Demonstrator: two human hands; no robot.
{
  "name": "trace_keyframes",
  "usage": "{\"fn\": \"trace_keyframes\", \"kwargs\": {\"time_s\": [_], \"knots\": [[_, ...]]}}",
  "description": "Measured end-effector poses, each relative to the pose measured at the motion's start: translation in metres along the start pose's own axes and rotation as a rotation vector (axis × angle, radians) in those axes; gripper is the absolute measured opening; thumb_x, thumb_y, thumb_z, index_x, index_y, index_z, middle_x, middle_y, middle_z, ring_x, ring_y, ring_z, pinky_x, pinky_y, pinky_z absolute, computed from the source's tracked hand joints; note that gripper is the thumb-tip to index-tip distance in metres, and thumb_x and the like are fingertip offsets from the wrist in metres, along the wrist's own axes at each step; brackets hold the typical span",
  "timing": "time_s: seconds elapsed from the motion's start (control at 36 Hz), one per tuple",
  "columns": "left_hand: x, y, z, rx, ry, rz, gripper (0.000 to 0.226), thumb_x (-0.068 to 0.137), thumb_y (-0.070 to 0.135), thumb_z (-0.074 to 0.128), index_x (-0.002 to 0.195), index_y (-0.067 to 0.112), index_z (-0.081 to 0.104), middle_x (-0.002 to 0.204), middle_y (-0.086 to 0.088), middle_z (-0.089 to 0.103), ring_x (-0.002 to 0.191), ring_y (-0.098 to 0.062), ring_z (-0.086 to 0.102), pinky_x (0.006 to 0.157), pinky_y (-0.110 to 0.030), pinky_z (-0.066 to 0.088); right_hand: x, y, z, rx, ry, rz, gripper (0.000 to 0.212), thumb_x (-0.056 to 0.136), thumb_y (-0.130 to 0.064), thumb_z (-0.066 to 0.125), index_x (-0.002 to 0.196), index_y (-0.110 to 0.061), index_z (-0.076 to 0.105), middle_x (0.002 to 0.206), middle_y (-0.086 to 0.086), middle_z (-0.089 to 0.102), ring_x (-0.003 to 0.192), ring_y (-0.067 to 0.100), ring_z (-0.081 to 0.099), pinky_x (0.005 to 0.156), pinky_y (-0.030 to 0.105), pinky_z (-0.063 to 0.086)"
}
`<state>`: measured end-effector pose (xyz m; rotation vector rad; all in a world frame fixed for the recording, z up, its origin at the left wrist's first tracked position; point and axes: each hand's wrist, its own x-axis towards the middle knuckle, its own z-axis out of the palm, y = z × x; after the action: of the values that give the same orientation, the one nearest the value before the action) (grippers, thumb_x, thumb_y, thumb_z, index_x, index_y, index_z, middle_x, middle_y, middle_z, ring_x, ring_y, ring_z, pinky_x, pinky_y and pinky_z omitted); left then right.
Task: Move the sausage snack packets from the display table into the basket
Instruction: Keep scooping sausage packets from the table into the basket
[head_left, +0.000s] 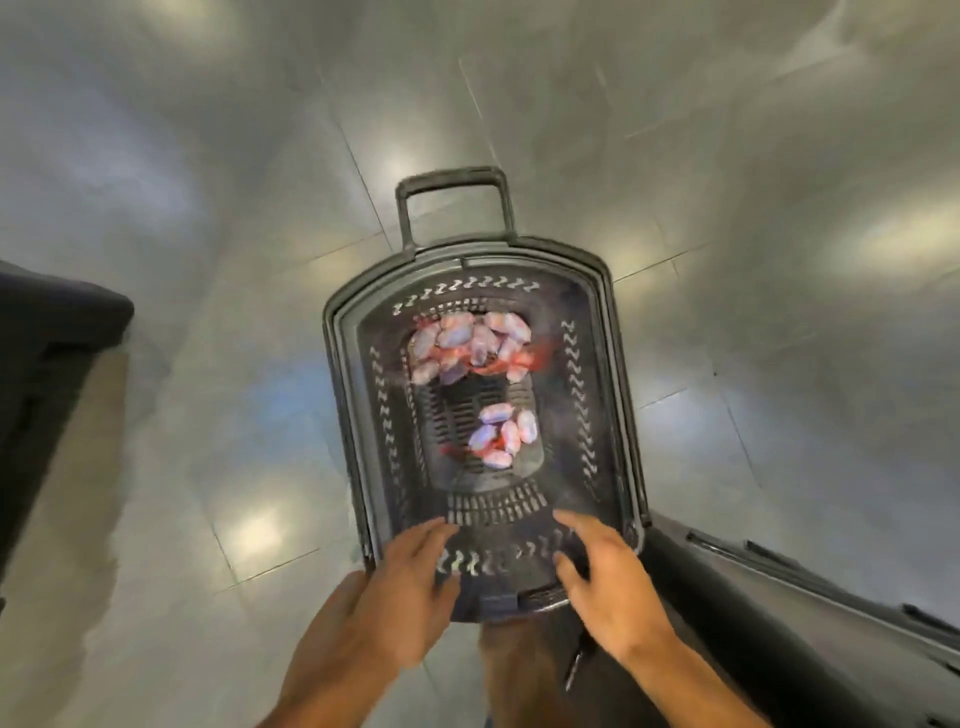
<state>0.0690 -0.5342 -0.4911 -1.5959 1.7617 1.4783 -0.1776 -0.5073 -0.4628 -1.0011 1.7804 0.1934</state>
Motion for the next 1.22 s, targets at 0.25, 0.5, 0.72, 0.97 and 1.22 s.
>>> {"fn": "trace_keyframes", "kwargs": {"time_s": [0.25, 0.5, 0.72, 0.97, 1.22], "knots": [[0.153, -0.043, 0.066, 0.025, -0.106, -0.06, 0.049, 0.1, 0.028, 0.052, 0.148, 0.02, 0.043, 0.152, 0.002, 0.044, 0.14, -0.018, 0.038, 0.117, -0.03, 0.029, 0.148, 0.036, 0.075, 0.023, -0.107, -0.052, 0.046, 0.098, -0.024, 0.06, 0.143, -0.029, 0.053, 0.142, -0.004, 0.058, 0.131, 0.015, 0.053, 0.112, 0.036, 0.042], [0.251, -0.077, 0.117, 0.035, -0.146, -0.121, 0.052, 0.098, 0.023, 0.056, 0.148, 0.017, 0.043, 0.15, -0.005, 0.043, 0.14, -0.025, 0.036, 0.117, -0.041, 0.031, 0.255, 0.076, 0.118, -0.14, -0.078, -0.1, 0.056, 0.095, -0.019, 0.06, 0.146, -0.033, 0.043, 0.145, -0.005, 0.049, 0.135, 0.019, 0.045, 0.112, 0.042, 0.042], [0.287, -0.094, 0.13, -0.014, -0.107, -0.114, 0.05, 0.097, 0.018, 0.057, 0.146, 0.016, 0.046, 0.149, -0.006, 0.045, 0.14, -0.025, 0.038, 0.117, -0.036, 0.03, 0.311, 0.102, 0.151, -0.242, 0.12, -0.441, 0.05, 0.093, -0.01, 0.066, 0.142, -0.007, 0.056, 0.15, 0.01, 0.05, 0.142, 0.029, 0.043, 0.119, 0.04, 0.034], [0.289, -0.093, 0.129, -0.14, -0.077, -0.209, 0.038, 0.098, 0.023, 0.055, 0.136, 0.018, 0.054, 0.138, -0.001, 0.049, 0.128, -0.02, 0.046, 0.111, -0.036, 0.037, 0.339, 0.102, 0.179, -0.163, 0.284, -0.342, 0.014, 0.097, -0.022, 0.064, 0.105, -0.017, 0.074, 0.138, -0.005, 0.054, 0.128, 0.015, 0.04, 0.099, 0.03, 0.043], [0.277, -0.08, 0.107, -0.351, 0.112, -0.236, 0.036, 0.097, 0.019, 0.06, 0.132, 0.026, 0.056, 0.134, 0.01, 0.046, 0.119, -0.012, 0.053, 0.105, -0.04, 0.048, 0.314, 0.082, 0.188, 0.418, 0.393, -0.114, 0.019, 0.103, -0.028, 0.052, 0.105, -0.012, 0.06, 0.098, 0.004, 0.066, 0.089, 0.018, 0.063, 0.078, 0.038, 0.053]]}}
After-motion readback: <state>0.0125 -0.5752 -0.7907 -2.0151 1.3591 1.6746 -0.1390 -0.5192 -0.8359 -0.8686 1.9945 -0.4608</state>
